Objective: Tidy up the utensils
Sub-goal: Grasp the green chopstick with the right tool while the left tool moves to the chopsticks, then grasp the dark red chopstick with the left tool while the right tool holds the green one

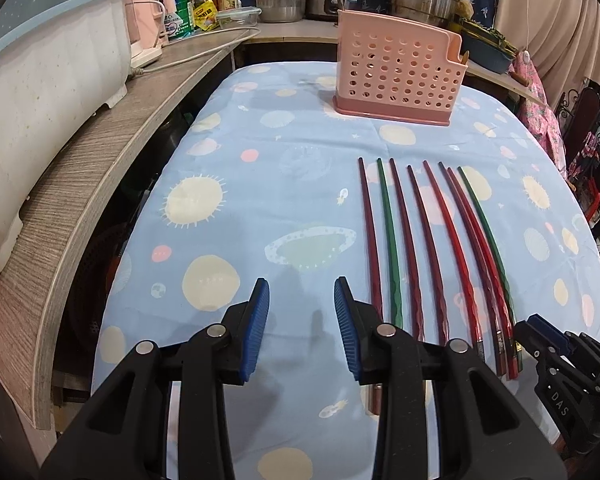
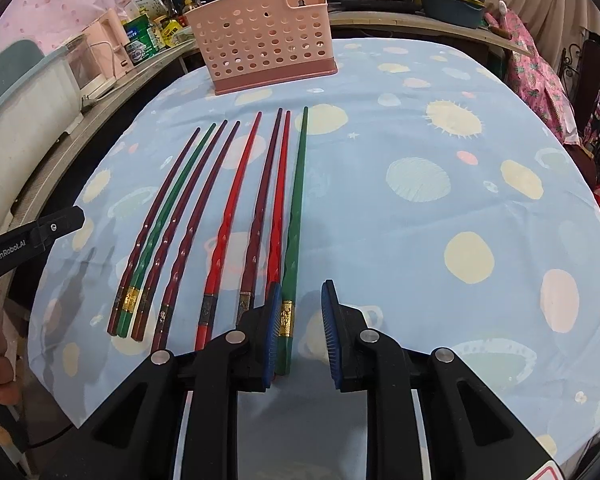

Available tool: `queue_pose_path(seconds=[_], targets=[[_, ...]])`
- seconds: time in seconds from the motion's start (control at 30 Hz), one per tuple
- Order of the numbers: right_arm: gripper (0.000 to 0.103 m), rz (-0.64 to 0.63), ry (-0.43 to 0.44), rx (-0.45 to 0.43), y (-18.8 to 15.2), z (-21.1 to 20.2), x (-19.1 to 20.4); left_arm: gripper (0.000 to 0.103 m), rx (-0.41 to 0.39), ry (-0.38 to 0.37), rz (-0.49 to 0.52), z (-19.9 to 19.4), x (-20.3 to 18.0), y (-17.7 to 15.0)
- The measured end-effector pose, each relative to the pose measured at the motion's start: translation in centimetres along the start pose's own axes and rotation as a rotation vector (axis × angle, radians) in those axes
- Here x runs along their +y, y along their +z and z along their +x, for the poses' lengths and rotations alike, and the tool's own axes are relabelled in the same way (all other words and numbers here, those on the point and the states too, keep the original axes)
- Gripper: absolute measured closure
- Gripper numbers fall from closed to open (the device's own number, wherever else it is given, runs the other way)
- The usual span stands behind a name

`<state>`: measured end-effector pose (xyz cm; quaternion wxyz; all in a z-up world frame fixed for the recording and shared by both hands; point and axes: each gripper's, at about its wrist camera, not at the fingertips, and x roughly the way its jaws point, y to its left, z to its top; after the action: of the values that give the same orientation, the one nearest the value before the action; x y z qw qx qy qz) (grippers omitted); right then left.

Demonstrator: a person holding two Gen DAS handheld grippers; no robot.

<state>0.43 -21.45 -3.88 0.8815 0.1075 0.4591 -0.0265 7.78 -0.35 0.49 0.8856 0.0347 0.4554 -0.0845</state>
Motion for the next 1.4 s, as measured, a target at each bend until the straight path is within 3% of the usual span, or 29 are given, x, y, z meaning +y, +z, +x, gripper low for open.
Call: queue_pose_path(seconds=[0.33,0.4,1.03,1.4], targets=[[0.091,-0.028,-0.021,0.005,-0.7,0.1,0.2,0.071,0.013,-0.015,0.009,0.1,-0.5,-0.6],[0.096,-0.019,-0.025,0.004,-0.7,0.1,0.0,0.071,0.018,-0.020,0.010,0.2,-0.6,-0.7],[0.096,0.014,-0.011,0.000,-1.1,-0.3,-0.9,0.067,0.087,-0.121,0.042,0.7,-2.4,-3.1],[0.096,0.015,-0.010,-0.001,-1.2,-0.3,-0.9,0.067,0.129,-0.125,0.058,1.8,-3.0,-3.9]])
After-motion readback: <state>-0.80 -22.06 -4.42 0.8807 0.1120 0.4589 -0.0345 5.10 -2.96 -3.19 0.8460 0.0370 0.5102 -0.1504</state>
